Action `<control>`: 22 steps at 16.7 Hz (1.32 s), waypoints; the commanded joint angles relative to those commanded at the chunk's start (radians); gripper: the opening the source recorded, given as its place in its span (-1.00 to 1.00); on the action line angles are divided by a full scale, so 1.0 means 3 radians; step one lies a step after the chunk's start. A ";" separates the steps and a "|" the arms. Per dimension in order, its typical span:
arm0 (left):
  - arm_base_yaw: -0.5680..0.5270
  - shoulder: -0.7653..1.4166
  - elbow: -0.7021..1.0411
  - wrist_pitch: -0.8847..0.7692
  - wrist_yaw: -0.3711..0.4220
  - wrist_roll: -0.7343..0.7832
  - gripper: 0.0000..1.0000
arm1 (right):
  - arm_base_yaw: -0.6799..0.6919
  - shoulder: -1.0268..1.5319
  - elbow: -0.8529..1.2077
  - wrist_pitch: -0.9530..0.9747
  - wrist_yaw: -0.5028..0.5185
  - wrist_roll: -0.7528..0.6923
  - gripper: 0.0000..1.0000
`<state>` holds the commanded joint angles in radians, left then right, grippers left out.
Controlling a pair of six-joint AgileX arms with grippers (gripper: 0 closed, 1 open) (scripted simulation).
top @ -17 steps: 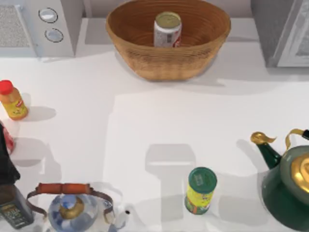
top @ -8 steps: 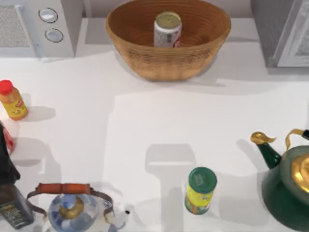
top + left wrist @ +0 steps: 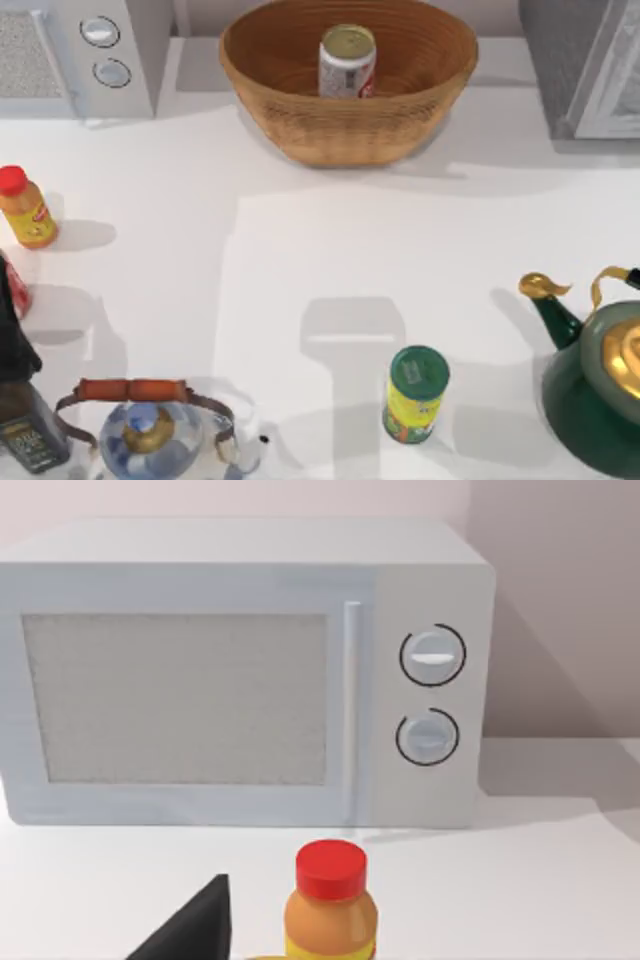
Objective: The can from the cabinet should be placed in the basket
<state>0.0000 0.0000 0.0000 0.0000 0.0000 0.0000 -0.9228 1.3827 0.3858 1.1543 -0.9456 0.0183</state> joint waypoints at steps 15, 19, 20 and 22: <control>0.0000 0.0000 0.0000 0.0000 0.0000 0.0000 1.00 | -0.0373 0.0534 0.0300 -0.0153 -0.0238 0.0052 1.00; 0.0000 0.0000 0.0000 0.0000 0.0000 0.0000 1.00 | -0.0427 0.0485 0.1105 -0.0982 -0.0293 0.0052 1.00; 0.0000 0.0000 0.0000 0.0000 0.0000 0.0000 1.00 | -0.0439 0.0466 0.1351 -0.1260 -0.0308 0.0052 1.00; 0.0000 0.0000 0.0000 0.0000 0.0000 0.0000 1.00 | -0.0457 0.0414 0.1873 -0.1875 -0.0332 0.0052 1.00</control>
<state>0.0000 0.0000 0.0000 0.0000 0.0000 0.0000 -1.0600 1.5068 0.9478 0.5919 -1.0452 0.0340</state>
